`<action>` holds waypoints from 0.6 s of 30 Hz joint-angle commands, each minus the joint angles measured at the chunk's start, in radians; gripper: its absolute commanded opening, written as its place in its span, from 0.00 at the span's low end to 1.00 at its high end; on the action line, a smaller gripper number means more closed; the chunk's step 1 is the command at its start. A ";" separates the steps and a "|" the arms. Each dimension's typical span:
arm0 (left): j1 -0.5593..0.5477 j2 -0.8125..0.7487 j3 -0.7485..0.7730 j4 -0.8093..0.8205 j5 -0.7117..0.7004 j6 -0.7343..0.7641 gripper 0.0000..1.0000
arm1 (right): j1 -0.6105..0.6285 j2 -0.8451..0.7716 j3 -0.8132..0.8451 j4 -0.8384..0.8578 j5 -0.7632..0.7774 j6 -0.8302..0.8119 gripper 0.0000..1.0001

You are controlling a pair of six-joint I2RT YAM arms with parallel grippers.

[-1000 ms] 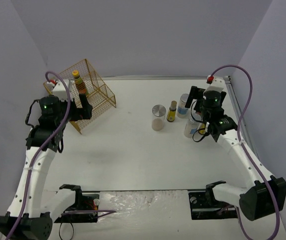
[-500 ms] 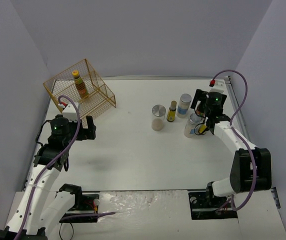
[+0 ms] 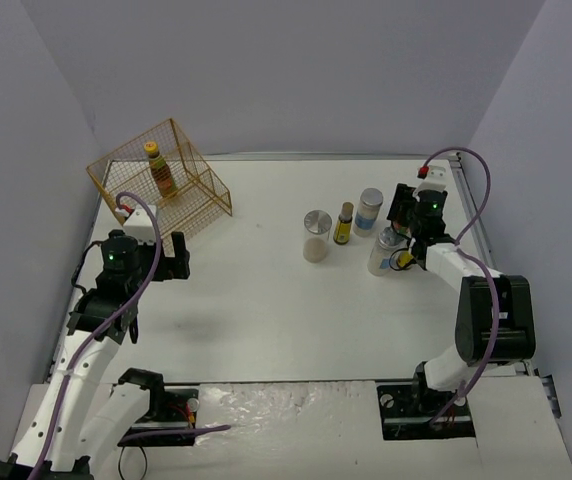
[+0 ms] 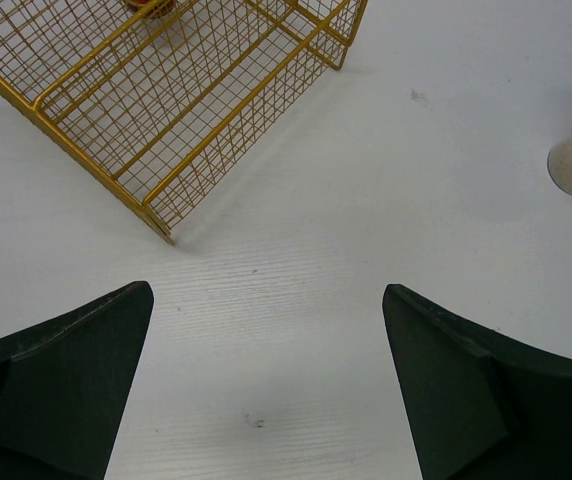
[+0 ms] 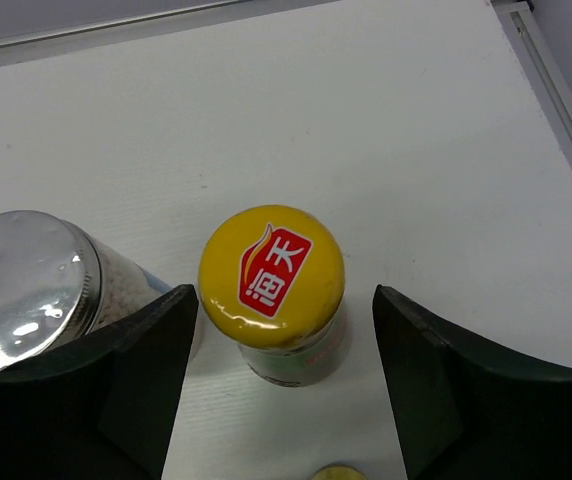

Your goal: Organize the condiment bottles

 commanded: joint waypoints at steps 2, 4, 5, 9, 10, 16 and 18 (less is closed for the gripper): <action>-0.004 0.015 0.023 0.067 -0.012 0.014 0.97 | -0.013 0.000 0.009 0.135 -0.028 -0.024 0.54; -0.004 0.018 0.023 0.067 -0.011 0.013 0.97 | -0.013 -0.002 0.008 0.139 -0.030 -0.032 0.44; -0.004 0.019 0.023 0.068 -0.011 0.012 0.97 | -0.013 -0.003 0.008 0.139 -0.029 -0.036 0.40; -0.004 0.020 0.022 0.067 -0.014 0.014 0.97 | -0.014 -0.024 0.011 0.136 -0.026 -0.054 0.16; -0.004 0.020 0.022 0.067 -0.015 0.014 0.97 | -0.014 -0.036 0.013 0.136 -0.024 -0.059 0.13; -0.004 0.020 0.020 0.068 -0.018 0.013 0.97 | -0.012 -0.128 0.087 0.079 -0.022 -0.111 0.00; -0.004 0.020 0.020 0.067 -0.018 0.014 0.97 | -0.014 -0.157 0.140 0.043 -0.023 -0.140 0.00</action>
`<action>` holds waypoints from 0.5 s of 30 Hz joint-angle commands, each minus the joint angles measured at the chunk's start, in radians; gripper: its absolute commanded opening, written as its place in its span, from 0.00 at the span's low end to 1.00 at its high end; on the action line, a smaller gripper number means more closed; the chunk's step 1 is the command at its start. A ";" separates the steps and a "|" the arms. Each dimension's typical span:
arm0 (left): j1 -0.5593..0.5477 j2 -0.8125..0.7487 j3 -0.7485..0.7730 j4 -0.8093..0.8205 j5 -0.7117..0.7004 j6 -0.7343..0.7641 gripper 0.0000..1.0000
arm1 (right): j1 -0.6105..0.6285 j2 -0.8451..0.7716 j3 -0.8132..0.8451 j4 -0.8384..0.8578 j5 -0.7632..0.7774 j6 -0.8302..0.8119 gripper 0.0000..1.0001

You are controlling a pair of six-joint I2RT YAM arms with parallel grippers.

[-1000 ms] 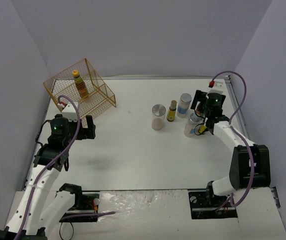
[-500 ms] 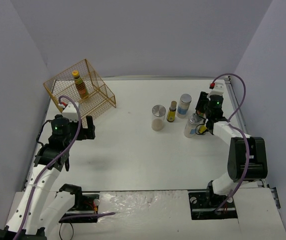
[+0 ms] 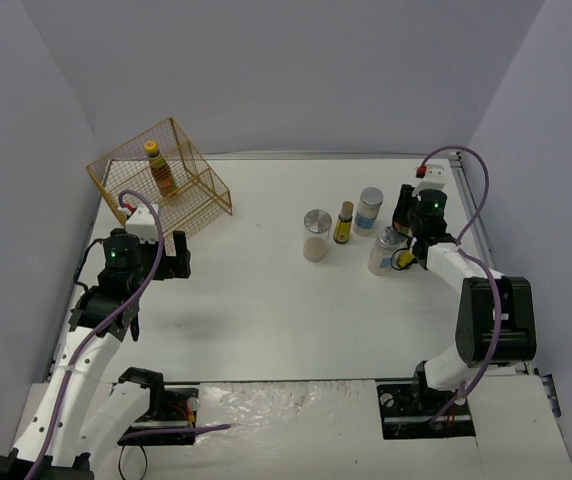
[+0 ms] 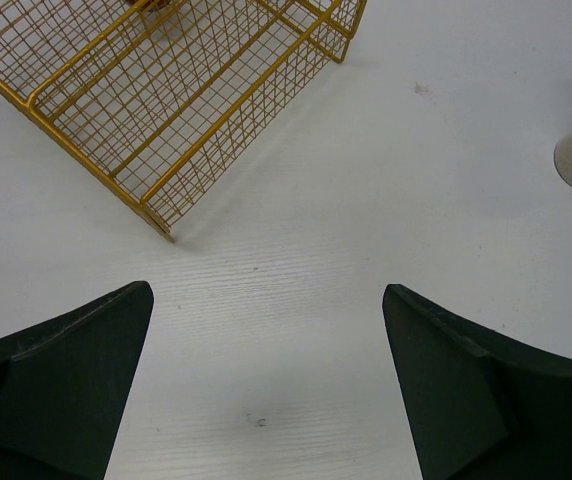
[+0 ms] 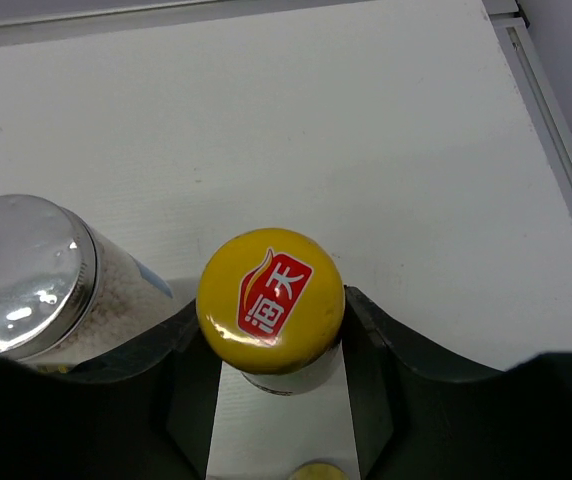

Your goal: Organize the condiment bottles

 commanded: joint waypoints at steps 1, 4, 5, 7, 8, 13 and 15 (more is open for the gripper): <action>-0.003 0.002 0.020 0.067 -0.017 0.008 0.97 | -0.003 -0.143 0.161 0.049 -0.005 -0.076 0.00; -0.003 0.002 0.020 0.067 -0.021 0.007 0.97 | -0.002 -0.167 0.226 0.001 -0.021 -0.088 0.00; -0.003 0.002 0.020 0.067 -0.022 0.007 0.97 | -0.002 -0.175 0.248 -0.010 -0.032 -0.088 0.00; -0.003 0.002 0.020 0.066 -0.022 0.008 0.97 | -0.003 -0.188 0.300 -0.033 -0.063 -0.086 0.00; -0.003 0.002 0.020 0.066 -0.024 0.008 0.97 | -0.002 -0.195 0.325 -0.047 -0.074 -0.083 0.00; -0.002 -0.001 0.019 0.066 -0.029 0.007 0.97 | 0.049 -0.202 0.436 -0.108 -0.155 -0.089 0.00; -0.002 -0.003 0.019 0.066 -0.030 0.006 0.97 | 0.122 -0.191 0.502 -0.159 -0.167 -0.119 0.00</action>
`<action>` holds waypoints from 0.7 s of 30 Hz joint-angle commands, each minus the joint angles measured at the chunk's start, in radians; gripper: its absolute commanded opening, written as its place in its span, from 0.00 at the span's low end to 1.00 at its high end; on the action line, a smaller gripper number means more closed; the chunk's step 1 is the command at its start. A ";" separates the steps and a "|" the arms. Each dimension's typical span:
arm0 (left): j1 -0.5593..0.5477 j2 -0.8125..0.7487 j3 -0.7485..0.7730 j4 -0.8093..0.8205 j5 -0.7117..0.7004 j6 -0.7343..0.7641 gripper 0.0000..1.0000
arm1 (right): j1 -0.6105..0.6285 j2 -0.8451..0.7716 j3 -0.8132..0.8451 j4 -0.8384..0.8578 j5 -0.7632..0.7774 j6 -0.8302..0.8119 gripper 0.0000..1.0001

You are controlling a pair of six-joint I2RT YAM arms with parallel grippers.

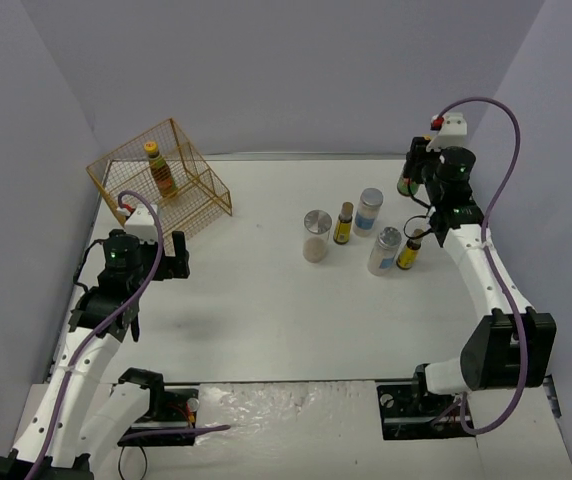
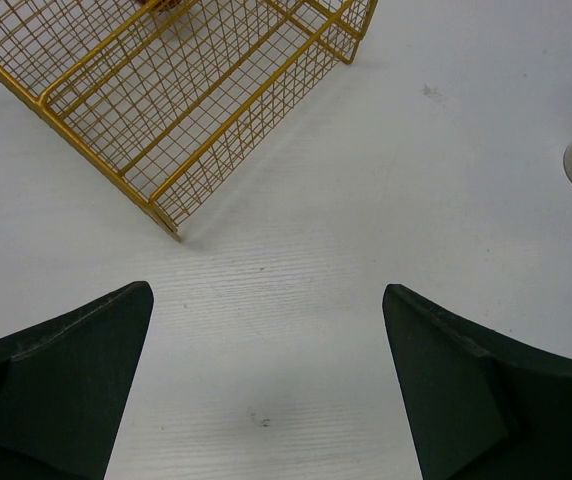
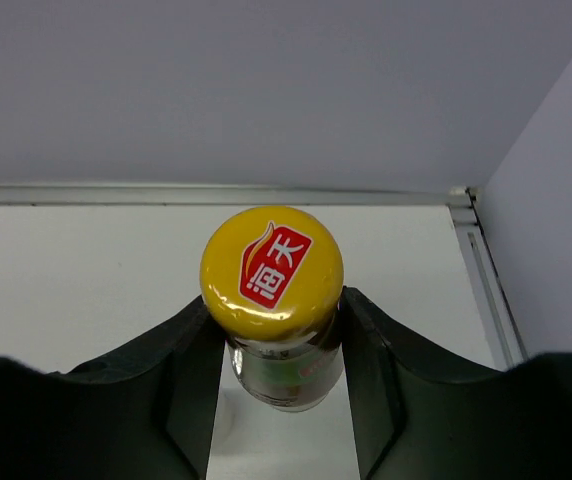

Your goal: Organize the condiment bottles

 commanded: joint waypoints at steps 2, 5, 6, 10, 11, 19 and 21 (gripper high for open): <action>-0.002 -0.005 0.019 0.065 -0.015 0.006 0.97 | 0.172 -0.051 0.214 0.037 -0.099 -0.067 0.00; -0.002 -0.008 0.017 0.065 -0.017 0.007 0.97 | 0.263 -0.034 0.268 0.045 -0.153 -0.059 0.00; -0.002 -0.009 0.019 0.065 -0.017 0.007 0.97 | 0.287 -0.028 0.278 0.051 -0.167 -0.053 0.00; 0.000 -0.015 0.016 0.065 -0.017 0.008 0.97 | 0.447 0.033 0.340 0.058 -0.224 -0.039 0.00; 0.000 -0.016 0.016 0.065 -0.017 0.007 0.97 | 0.484 0.053 0.344 0.069 -0.232 -0.033 0.00; 0.001 -0.024 0.011 0.066 -0.058 0.011 0.97 | 0.682 0.225 0.318 0.156 -0.264 -0.053 0.00; 0.001 -0.027 0.009 0.068 -0.061 0.012 0.97 | 0.701 0.255 0.298 0.210 -0.276 -0.052 0.00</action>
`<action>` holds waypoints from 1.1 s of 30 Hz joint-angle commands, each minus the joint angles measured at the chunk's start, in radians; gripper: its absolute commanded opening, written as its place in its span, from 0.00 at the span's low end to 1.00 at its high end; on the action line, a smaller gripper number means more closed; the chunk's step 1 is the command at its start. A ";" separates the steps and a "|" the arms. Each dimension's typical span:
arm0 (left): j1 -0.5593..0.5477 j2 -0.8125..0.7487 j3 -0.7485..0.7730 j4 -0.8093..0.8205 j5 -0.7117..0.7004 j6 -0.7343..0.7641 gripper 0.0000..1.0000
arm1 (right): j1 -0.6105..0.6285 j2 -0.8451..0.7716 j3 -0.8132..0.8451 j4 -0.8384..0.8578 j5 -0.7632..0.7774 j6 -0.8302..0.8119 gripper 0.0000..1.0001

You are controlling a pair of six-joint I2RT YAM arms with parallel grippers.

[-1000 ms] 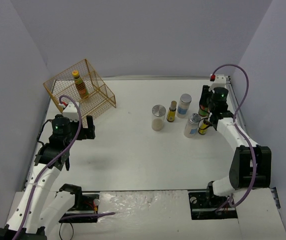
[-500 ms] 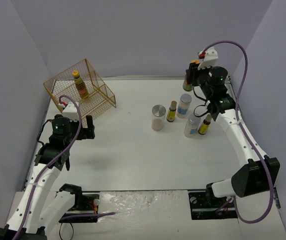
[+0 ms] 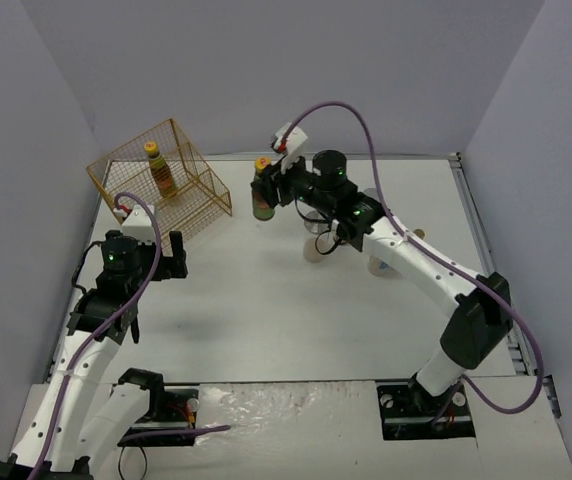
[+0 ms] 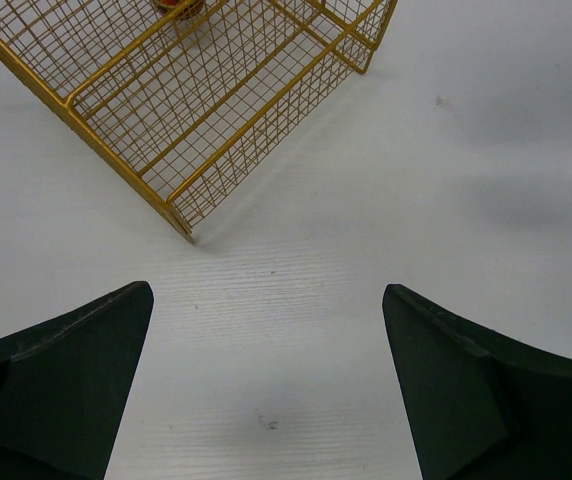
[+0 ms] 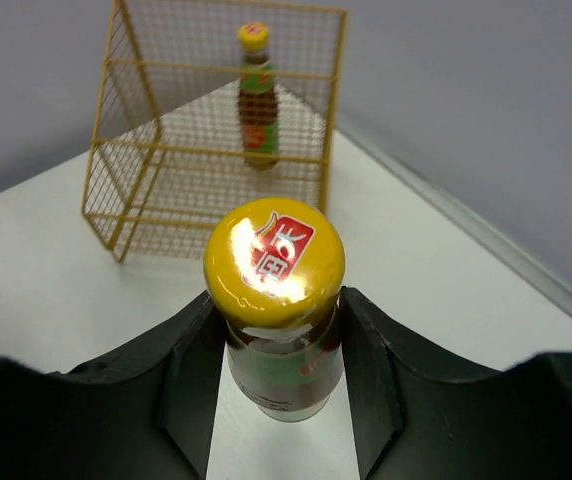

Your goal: Organize the condiment bottles

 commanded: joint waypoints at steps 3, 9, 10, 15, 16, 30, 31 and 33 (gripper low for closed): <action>0.001 -0.009 0.007 0.071 -0.028 0.011 0.97 | 0.057 0.081 -0.005 0.310 -0.066 -0.011 0.00; 0.001 -0.007 0.003 0.078 -0.029 0.011 0.97 | 0.078 0.165 -0.059 0.449 -0.105 -0.009 0.00; 0.001 -0.005 0.003 0.078 -0.028 0.011 0.97 | 0.079 0.177 -0.067 0.466 -0.108 -0.005 0.00; 0.001 0.003 0.003 0.080 -0.026 0.011 0.97 | 0.081 0.217 -0.121 0.554 -0.122 0.011 0.00; 0.001 0.003 0.002 0.080 -0.026 0.011 0.97 | 0.081 0.220 -0.134 0.572 -0.122 0.012 0.00; 0.000 0.011 -0.004 0.095 0.008 0.010 0.97 | 0.084 0.253 -0.216 0.597 -0.121 0.018 0.31; 0.000 0.010 -0.006 0.099 0.017 0.010 0.97 | 0.084 0.253 -0.221 0.595 -0.119 0.016 0.34; 0.000 0.013 -0.007 0.102 0.045 0.007 0.97 | 0.084 0.250 -0.234 0.588 -0.119 0.012 0.44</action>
